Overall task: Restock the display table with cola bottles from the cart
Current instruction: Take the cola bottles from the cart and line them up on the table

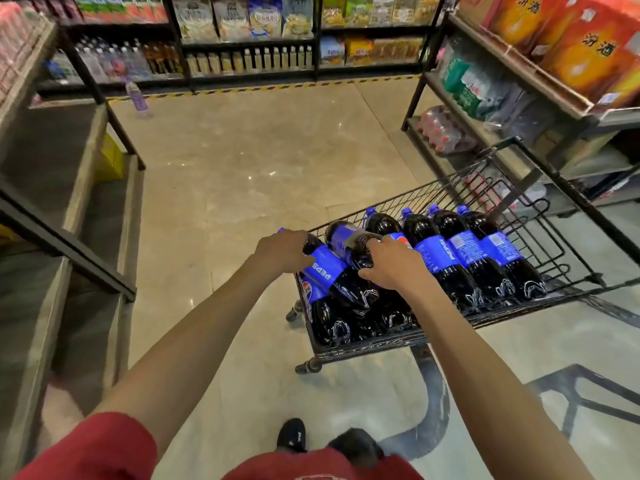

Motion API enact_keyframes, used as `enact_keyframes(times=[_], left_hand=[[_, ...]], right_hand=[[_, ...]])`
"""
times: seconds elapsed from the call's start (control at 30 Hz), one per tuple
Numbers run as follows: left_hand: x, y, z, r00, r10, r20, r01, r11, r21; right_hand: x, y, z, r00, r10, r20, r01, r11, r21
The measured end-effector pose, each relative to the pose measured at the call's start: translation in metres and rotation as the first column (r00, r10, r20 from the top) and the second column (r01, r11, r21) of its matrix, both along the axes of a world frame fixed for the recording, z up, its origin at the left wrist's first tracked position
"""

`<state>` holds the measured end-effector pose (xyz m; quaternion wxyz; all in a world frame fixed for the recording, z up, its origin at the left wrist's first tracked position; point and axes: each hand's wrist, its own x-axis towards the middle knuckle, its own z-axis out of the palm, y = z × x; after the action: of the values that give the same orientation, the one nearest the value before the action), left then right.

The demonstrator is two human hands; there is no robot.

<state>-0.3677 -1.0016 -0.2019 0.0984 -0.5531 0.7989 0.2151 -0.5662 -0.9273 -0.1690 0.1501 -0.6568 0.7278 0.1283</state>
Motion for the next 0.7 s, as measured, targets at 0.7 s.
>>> enact_keyframes(times=[0.7], left_hand=[[-0.108,-0.130,-0.097,0.925,0.327,-0.195,-0.254,0.911,0.325]], right_hand=[[-0.053,-0.103,-0.075,0.978,-0.088,0.188,0.061,0.988,0.145]])
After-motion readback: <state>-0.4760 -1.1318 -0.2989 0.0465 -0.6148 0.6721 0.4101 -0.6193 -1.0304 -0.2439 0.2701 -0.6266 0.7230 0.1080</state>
